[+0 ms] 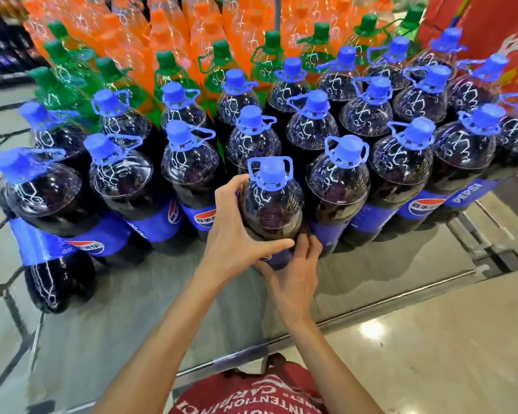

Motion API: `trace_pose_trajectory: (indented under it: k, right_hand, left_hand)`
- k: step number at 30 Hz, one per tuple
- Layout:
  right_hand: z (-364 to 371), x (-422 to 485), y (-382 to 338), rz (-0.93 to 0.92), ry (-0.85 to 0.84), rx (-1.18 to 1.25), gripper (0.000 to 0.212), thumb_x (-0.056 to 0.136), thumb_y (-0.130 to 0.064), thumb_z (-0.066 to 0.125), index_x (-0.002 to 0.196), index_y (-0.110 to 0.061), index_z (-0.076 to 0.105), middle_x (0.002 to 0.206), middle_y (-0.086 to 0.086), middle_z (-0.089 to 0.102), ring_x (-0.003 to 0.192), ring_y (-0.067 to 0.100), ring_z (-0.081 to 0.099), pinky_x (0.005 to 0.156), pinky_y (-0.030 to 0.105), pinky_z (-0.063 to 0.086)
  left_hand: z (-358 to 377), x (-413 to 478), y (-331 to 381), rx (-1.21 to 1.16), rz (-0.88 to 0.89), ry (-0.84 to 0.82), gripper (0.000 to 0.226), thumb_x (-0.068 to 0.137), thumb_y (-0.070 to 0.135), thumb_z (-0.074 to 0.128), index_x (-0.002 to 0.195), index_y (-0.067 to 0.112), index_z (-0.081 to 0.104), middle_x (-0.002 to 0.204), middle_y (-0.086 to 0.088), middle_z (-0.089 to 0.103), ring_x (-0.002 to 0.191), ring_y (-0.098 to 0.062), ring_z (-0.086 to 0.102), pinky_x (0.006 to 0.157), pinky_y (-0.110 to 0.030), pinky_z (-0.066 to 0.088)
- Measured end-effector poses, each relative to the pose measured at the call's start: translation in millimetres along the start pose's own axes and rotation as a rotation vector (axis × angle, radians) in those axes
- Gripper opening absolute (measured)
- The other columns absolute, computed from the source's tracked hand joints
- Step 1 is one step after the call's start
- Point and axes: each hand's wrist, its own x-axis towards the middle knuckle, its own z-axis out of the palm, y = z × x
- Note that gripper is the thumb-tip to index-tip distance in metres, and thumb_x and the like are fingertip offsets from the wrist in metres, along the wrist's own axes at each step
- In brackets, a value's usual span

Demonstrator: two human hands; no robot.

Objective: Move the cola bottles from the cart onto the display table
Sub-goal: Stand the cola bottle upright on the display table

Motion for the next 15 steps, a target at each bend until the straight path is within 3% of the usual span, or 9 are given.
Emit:
trace_pose_trajectory:
  k: [2, 7, 12, 15]
  right_hand:
    - [1, -3, -3, 0.068, 0.009, 0.025, 0.101, 0.064, -0.054, 0.089, 0.141, -0.009, 0.041, 0.141, 0.008, 0.04, 0.121, 0.032, 0.053, 0.07, 0.044, 0.054]
    - [3, -12, -12, 0.187, 0.06, 0.15, 0.105, 0.064, -0.051, 0.092, 0.147, -0.017, 0.036, 0.141, -0.001, 0.042, 0.128, 0.018, 0.046, 0.084, 0.034, 0.045]
    - [3, -16, -20, 0.204, 0.073, 0.124, 0.105, 0.067, -0.05, 0.09, 0.149, -0.019, 0.033, 0.141, 0.0, 0.042, 0.129, 0.023, 0.049, 0.09, 0.043, 0.05]
    - [4, -16, -22, 0.198, 0.082, 0.136, 0.102, 0.066, -0.049, 0.09, 0.147, -0.019, 0.035, 0.14, -0.002, 0.043, 0.128, 0.022, 0.05, 0.09, 0.047, 0.052]
  left_hand:
    - [-7, 1, -3, 0.009, 0.003, -0.067, 0.116, 0.053, 0.045, 0.095, 0.141, 0.047, 0.018, 0.147, 0.006, 0.032, 0.14, -0.008, 0.039, 0.114, -0.023, 0.035]
    - [-23, 6, -15, 0.048, 0.05, -0.208, 0.122, 0.056, 0.028, 0.1, 0.149, 0.026, 0.022, 0.149, 0.003, 0.033, 0.139, -0.006, 0.04, 0.116, -0.028, 0.036]
    - [-26, 9, -20, 0.063, 0.129, -0.243, 0.124, 0.056, 0.022, 0.1, 0.153, 0.008, 0.023, 0.149, -0.006, 0.033, 0.14, -0.017, 0.041, 0.117, -0.038, 0.036]
    - [-25, 9, -24, 0.081, 0.189, -0.23, 0.125, 0.056, 0.023, 0.1, 0.153, 0.003, 0.024, 0.148, -0.007, 0.032, 0.141, -0.019, 0.038, 0.12, -0.035, 0.032]
